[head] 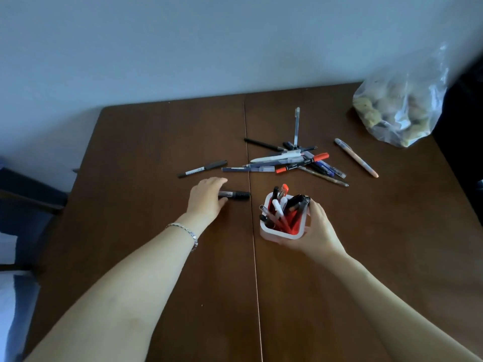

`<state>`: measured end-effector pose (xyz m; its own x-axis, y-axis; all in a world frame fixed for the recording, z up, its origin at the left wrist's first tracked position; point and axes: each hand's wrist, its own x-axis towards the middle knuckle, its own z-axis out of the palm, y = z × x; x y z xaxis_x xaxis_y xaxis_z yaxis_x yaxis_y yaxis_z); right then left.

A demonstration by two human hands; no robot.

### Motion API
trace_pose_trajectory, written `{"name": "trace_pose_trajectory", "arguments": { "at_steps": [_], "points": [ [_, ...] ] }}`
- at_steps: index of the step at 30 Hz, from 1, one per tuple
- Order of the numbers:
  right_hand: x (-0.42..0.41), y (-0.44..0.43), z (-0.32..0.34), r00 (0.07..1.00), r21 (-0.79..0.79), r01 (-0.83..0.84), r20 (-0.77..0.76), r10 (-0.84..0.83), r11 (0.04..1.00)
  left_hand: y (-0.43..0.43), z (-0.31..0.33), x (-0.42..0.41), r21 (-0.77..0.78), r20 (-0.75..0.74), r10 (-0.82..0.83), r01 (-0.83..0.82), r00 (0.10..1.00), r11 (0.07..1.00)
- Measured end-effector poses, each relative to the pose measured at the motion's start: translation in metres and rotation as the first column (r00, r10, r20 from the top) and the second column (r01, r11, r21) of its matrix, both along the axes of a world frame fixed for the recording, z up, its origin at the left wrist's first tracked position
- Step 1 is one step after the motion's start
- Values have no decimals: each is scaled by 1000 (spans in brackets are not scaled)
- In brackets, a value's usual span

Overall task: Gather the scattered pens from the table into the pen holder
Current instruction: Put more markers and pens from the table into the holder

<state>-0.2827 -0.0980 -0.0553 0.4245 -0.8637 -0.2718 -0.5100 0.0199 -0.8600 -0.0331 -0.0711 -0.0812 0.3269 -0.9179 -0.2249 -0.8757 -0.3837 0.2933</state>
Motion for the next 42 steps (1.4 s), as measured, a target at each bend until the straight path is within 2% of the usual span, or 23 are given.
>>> {"name": "trace_pose_trajectory", "arguments": {
  "at_steps": [3, 7, 11, 13, 16, 21, 23, 25, 27, 30, 32, 34, 36, 39, 42],
  "points": [
    [7, -9, -7, 999, -25, -31, -38, 30, 999, -7, -17, 11, 114, 64, -89, 81, 994, 990],
    [8, -12, -15, 997, -40, -60, -53, 58, 997, -14, -13, 22, -53, -34, -15, 14, 999, 999],
    [7, -12, -20, 997, -34, -48, -55, 46, 998, -29, -7, 54, -101, 82, -2, 10, 997, 995],
    [6, -12, -20, 998, -42, -44, -55, 42, 998, -37, -11, 69, -103, 64, 66, -59, 996, 993],
    [7, -11, -17, 997, -40, -53, -53, 51, 998, -38, -17, 74, -32, -1, 187, -187, 982, 982],
    [6, -9, -15, 996, -23, -57, -65, 55, 998, -11, -11, 54, 118, 10, 193, -193, 981, 974],
    [5, -7, -14, 996, -13, -61, -68, 60, 998, 5, 4, 38, 81, -111, 236, -228, 965, 970],
    [3, -2, -11, 996, -12, -62, -60, 61, 998, 23, 26, 13, -8, -336, 280, -300, 899, 954],
    [0, 7, -7, 995, -18, -81, -51, 80, 997, 42, 54, -16, -97, -537, 245, -348, 807, 932],
    [-5, 25, -4, 992, -38, -118, -47, 116, 992, 70, 93, -58, -249, -768, 55, -378, 638, 892],
    [-12, 38, -5, 991, -44, -121, -56, 118, 992, 86, 105, -85, -284, -862, -27, -438, 506, 853],
    [-20, 50, -9, 990, -32, -119, -73, 116, 992, 96, 102, -110, -262, -907, -24, -520, 420, 813],
    [-27, 60, -11, 990, -22, -115, -84, 113, 993, 100, 90, -130, -237, -911, 5, -534, 412, 812],
    [-31, 71, -10, 994, -40, -86, -73, 83, 995, 96, 71, -143, -232, -865, 56, -496, 498, 836],
    [-31, 74, -7, 995, -40, -70, -72, 67, 997, 91, 72, -146, -258, -840, 51, -481, 541, 838]
  ]
}}
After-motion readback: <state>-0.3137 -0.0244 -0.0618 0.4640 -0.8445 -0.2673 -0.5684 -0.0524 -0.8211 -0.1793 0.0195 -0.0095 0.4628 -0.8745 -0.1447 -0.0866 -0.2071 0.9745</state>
